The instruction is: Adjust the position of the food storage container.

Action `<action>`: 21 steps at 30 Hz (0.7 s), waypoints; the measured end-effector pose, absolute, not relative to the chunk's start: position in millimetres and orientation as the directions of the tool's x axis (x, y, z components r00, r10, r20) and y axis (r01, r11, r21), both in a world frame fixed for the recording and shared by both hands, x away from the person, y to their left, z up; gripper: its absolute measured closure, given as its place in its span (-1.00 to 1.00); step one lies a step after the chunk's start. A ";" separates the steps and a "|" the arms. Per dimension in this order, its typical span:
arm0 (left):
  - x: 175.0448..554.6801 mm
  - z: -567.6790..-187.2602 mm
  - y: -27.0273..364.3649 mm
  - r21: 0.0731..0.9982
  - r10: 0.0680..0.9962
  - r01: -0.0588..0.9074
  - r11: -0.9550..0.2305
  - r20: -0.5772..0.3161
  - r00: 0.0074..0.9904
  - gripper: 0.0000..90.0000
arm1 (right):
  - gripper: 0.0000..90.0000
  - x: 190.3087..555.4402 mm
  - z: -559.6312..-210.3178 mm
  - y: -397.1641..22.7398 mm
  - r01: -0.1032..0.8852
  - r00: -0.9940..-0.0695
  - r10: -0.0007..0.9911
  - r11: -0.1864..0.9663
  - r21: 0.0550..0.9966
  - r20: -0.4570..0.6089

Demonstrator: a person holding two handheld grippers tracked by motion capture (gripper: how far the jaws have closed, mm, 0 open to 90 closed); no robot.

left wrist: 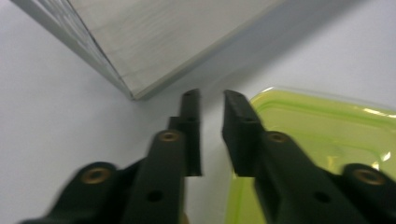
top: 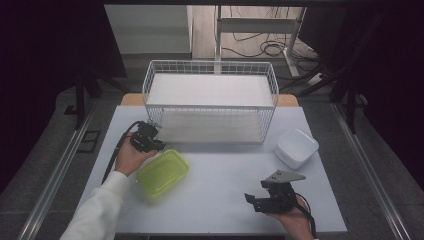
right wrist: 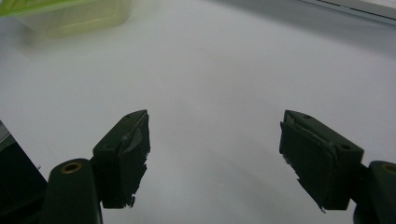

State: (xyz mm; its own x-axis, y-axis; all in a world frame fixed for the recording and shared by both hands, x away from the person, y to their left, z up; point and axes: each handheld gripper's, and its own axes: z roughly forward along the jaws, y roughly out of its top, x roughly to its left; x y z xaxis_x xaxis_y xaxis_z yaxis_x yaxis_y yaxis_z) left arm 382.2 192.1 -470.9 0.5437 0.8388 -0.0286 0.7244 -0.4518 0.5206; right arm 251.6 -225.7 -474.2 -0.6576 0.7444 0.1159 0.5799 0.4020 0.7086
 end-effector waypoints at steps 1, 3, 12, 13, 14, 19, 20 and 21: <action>383.5 -472.9 192.5 0.508 0.837 0.727 -0.463 -0.020 0.547 0.93 | -0.45 251.8 -474.9 -225.5 0.581 -0.657 0.745 0.401 0.708 0.117; 384.3 -474.4 192.7 0.501 0.836 0.731 -0.463 -0.026 0.548 0.95 | -0.46 251.9 -475.0 -225.5 0.581 -0.657 0.745 0.401 0.708 0.117; 386.3 -485.5 189.5 0.464 0.831 0.745 -0.479 -0.032 0.555 1.00 | -0.47 252.7 -478.5 -222.7 0.584 -0.657 0.749 0.434 0.686 0.085; 386.4 -486.9 188.9 0.458 0.828 0.745 -0.485 -0.032 0.559 1.00 | -0.47 252.8 -478.7 -222.8 0.584 -0.659 0.747 0.436 0.685 0.086; 386.4 -487.7 188.4 0.453 0.823 0.743 -0.493 -0.034 0.566 1.00 | -0.47 253.0 -478.9 -223.1 0.584 -0.659 0.747 0.437 0.684 0.086; 385.2 -488.9 186.3 0.451 0.811 0.740 -0.499 -0.058 0.582 1.00 | -0.47 253.2 -479.2 -224.0 0.588 -0.651 0.755 0.442 0.678 0.073; 384.9 -488.8 185.1 0.453 0.806 0.736 -0.503 -0.061 0.588 1.00 | -0.47 253.1 -479.2 -223.9 0.590 -0.651 0.755 0.441 0.676 0.075; 384.2 -488.7 183.2 0.454 0.803 0.733 -0.506 -0.064 0.593 1.00 | -0.47 253.5 -479.9 -224.0 0.589 -0.651 0.756 0.443 0.676 0.072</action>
